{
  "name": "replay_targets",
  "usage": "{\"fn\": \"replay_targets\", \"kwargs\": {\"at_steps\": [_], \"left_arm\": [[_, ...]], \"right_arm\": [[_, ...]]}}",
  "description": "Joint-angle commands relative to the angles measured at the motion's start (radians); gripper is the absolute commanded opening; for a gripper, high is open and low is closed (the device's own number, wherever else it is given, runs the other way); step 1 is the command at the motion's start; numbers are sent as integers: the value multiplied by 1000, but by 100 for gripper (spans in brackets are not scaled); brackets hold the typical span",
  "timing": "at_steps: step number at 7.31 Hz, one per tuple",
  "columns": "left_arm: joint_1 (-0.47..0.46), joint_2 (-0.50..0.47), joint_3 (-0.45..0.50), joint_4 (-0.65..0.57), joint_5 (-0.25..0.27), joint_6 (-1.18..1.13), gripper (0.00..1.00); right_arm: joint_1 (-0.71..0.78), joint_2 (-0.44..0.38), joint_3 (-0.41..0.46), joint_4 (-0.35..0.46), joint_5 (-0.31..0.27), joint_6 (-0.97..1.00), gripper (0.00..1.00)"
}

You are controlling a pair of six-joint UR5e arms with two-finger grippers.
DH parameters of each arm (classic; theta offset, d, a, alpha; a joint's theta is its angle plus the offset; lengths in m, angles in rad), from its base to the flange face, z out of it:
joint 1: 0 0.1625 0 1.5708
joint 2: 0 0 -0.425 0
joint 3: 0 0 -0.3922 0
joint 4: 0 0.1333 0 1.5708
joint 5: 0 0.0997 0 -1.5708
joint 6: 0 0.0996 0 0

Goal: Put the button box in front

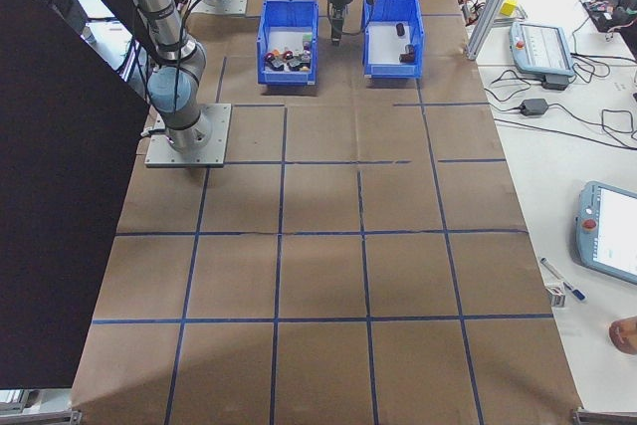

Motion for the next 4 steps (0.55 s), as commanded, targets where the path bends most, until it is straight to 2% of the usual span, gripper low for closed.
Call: {"fn": "replay_targets", "kwargs": {"at_steps": [1, 4], "left_arm": [[0, -1, 0, 0, 3, 0, 99], [2, -1, 0, 0, 4, 0, 99]], "right_arm": [[0, 4, 5, -3, -7, -6, 100], [0, 4, 5, -1, -4, -6, 100]]}}
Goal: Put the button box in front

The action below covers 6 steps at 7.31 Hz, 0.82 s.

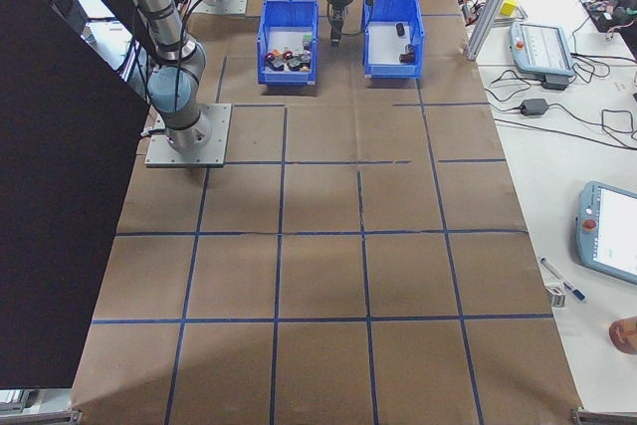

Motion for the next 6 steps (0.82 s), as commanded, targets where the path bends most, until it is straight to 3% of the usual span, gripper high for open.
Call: {"fn": "replay_targets", "kwargs": {"at_steps": [1, 3, 5, 6], "left_arm": [[0, 0, -2, -2, 1, 0, 99], [0, 6, -21, 5, -16, -20, 99], [2, -17, -40, 5, -16, -31, 99], [2, 1, -69, -1, -16, -148, 99]], "right_arm": [[0, 0, 0, 0, -2, -1, 100], [1, 3, -7, 0, -2, -5, 100], [3, 26, -24, -4, 8, -149, 100], [3, 37, -27, -8, 13, -247, 100]]}}
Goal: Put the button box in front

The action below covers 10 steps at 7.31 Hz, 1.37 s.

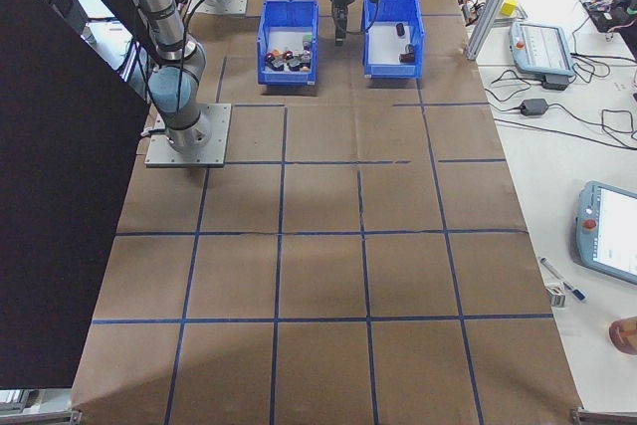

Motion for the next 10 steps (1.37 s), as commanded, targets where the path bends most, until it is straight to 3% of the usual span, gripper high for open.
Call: {"fn": "replay_targets", "kwargs": {"at_steps": [1, 3, 4, 5, 8, 10], "left_arm": [[-4, 27, -56, -5, -2, -285, 99], [-17, 83, -157, -5, -99, -667, 99], [-21, 126, -241, 6, -106, -804, 98], [-52, 152, -292, 13, -102, -981, 98], [-277, 147, -332, 38, -92, -1505, 94], [-413, 145, -433, 226, -98, -1839, 94]], "right_arm": [[1, 48, -22, -23, 7, -236, 100], [31, 184, -136, -22, 7, -424, 100], [81, 262, -207, -25, 8, -629, 100], [147, 331, -284, -26, 2, -704, 100], [273, 492, -479, -23, 7, -876, 100], [364, 549, -521, -26, 10, -890, 100]]}}
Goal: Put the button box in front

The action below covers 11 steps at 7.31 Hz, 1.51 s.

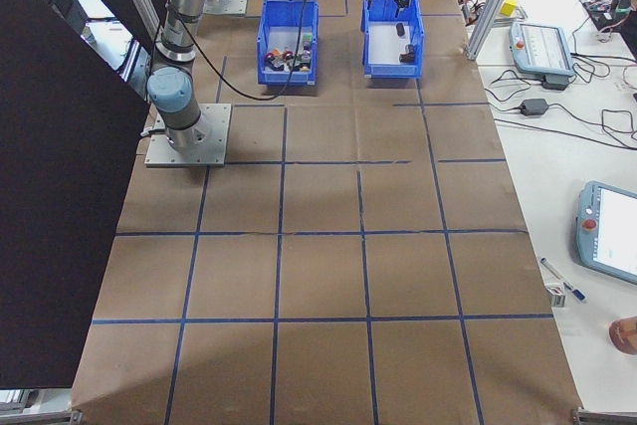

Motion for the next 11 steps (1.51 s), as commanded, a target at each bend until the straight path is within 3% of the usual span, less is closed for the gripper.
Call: {"fn": "replay_targets", "kwargs": {"at_steps": [1, 2, 4, 5, 8, 9, 10, 11], "left_arm": [[-151, -7, -113, 199, 1, -348, 94], [-171, -18, -153, 271, 1, -387, 94], [-199, -103, -157, 333, 0, -404, 94], [-244, -147, -157, 437, -2, -445, 94], [-337, -288, -154, 475, -34, -548, 99], [-351, -299, -152, 470, -63, -556, 99], [-351, -303, -152, 470, -53, -555, 98], [-351, -310, -149, 478, -37, -553, 54]], "right_arm": [[106, 55, -28, -4, -2, -19, 100], [150, 76, -30, -14, -2, -30, 100], [195, 141, -22, -140, -15, -107, 100], [197, 164, -10, -139, -15, -111, 100], [188, 175, 68, -171, -15, -127, 100], [188, 178, 70, -189, -14, -128, 82], [188, 179, 66, -191, -17, -131, 53], [188, 178, 59, -191, -17, -128, 28]]}}
